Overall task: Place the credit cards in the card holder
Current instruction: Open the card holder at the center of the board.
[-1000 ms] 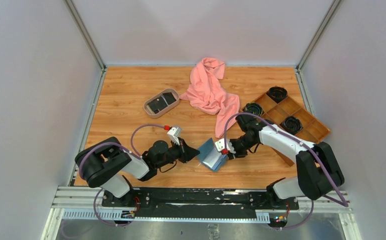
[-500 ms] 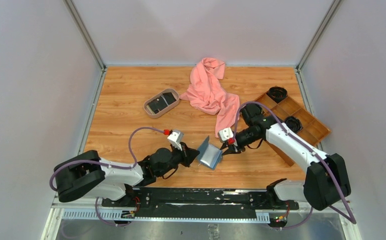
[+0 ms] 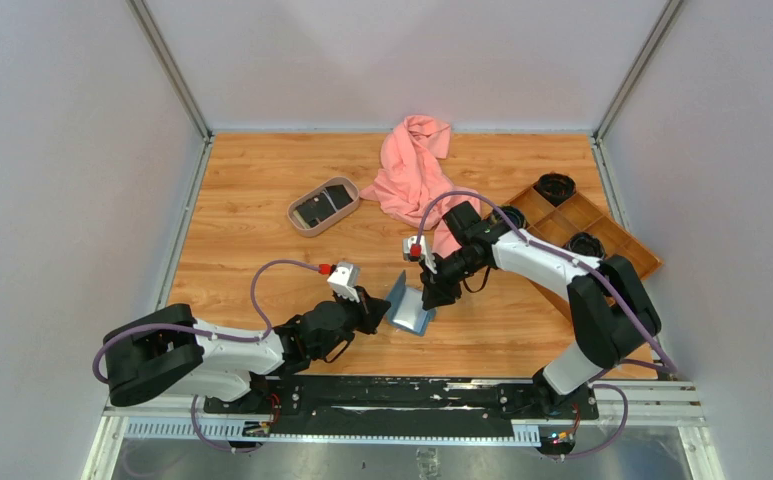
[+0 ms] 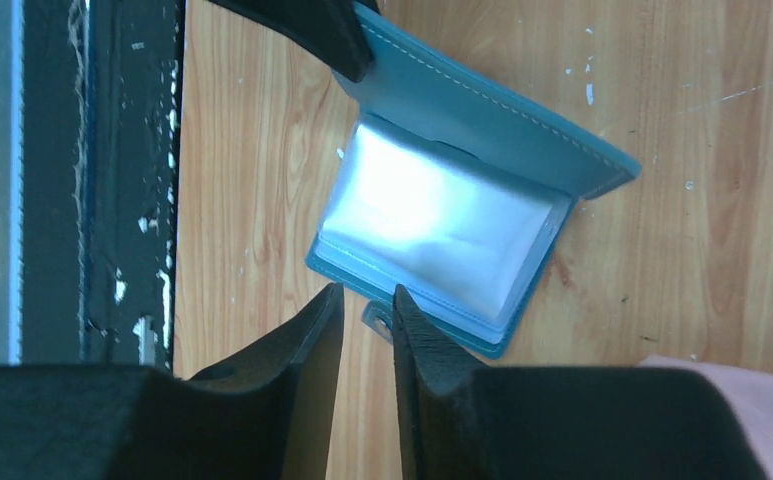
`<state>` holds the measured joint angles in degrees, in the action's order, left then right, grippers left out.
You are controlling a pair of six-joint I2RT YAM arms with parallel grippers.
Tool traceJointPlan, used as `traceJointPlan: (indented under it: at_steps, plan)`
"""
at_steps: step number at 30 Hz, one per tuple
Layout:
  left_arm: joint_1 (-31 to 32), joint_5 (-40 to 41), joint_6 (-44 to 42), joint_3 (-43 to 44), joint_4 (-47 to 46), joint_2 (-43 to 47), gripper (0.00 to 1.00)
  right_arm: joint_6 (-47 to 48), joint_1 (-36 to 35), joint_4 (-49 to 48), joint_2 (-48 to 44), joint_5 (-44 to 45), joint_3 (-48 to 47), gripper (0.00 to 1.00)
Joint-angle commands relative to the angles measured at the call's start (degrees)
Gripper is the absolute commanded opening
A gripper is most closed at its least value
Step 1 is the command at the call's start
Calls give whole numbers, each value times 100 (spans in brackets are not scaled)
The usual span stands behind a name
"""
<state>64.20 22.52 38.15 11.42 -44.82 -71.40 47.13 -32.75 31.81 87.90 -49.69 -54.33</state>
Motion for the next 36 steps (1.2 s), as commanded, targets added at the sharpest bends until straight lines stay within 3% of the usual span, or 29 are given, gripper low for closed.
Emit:
traceJointPlan:
  at_steps: [1,12,19,29,32,36]
  plan:
    - [37,612,979,-241,-45,216,0,-1091,-80,-64,377,-381,-250,31]
    - [32,874,1801,-450,-81,186,0,-1700,-324,97,1371,866,-641,30]
    - [18,922,2058,-759,-544,-26,0,-1749,-333,123,1490,1056,-682,32]
    - [-605,-70,1992,-800,-151,-73,32,-1894,-334,141,1698,1269,-784,31]
    - [-699,-214,1554,-837,107,534,39,-1887,-357,150,1675,1284,-792,31]
    - [-747,-153,819,-813,1152,2073,57,-1869,-426,163,1699,1329,-803,31]
